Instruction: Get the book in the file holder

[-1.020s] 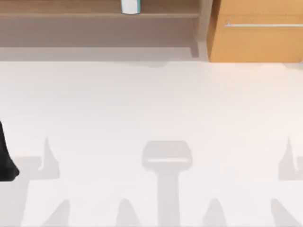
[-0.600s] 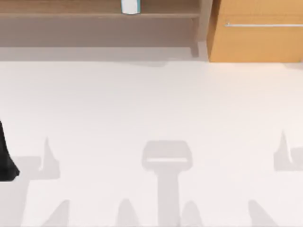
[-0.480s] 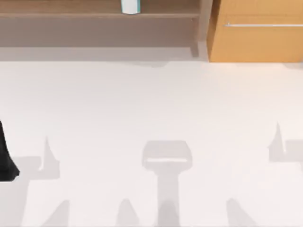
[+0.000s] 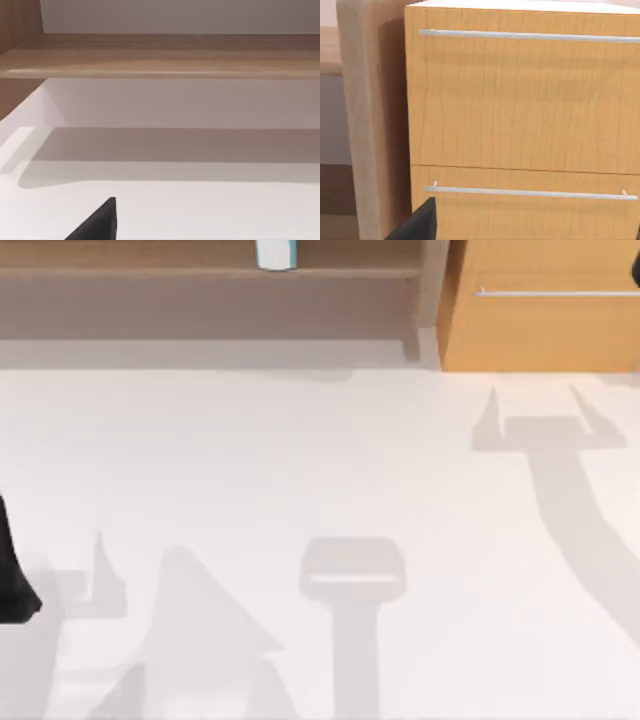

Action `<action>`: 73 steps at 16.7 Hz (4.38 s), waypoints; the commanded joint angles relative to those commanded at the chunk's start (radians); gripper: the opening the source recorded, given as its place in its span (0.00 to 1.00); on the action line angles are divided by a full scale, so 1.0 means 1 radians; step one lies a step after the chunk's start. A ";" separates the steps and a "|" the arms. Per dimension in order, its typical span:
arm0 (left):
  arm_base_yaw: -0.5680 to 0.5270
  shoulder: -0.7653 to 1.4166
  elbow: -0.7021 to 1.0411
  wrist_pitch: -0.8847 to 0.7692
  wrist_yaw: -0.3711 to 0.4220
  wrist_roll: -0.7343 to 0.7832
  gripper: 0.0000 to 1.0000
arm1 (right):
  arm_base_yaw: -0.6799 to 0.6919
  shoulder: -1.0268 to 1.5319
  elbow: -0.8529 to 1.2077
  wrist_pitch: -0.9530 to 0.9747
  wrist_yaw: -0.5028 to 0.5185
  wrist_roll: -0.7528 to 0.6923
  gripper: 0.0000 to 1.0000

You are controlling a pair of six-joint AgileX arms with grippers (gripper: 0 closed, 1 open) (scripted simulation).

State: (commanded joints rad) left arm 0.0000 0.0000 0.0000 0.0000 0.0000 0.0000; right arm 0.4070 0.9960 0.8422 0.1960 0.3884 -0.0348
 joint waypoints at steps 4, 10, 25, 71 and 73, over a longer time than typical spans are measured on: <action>0.000 0.000 0.000 0.000 0.000 0.000 1.00 | 0.136 0.438 0.344 0.088 0.137 -0.002 1.00; 0.000 0.000 0.000 0.000 0.000 0.000 1.00 | 0.289 1.043 0.798 0.216 0.307 0.008 1.00; 0.000 0.000 0.000 0.000 0.000 0.000 1.00 | 0.350 1.455 1.114 0.303 0.405 0.026 1.00; 0.000 0.000 0.000 0.000 0.000 0.000 1.00 | 0.334 1.395 1.151 0.177 0.340 0.088 0.00; 0.000 0.000 0.000 0.000 0.000 0.000 1.00 | 0.337 1.310 1.048 0.149 0.300 0.138 0.00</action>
State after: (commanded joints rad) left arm 0.0000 0.0000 0.0000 0.0000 0.0000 0.0000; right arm 0.7443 2.3055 1.8904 0.3449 0.6887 0.1035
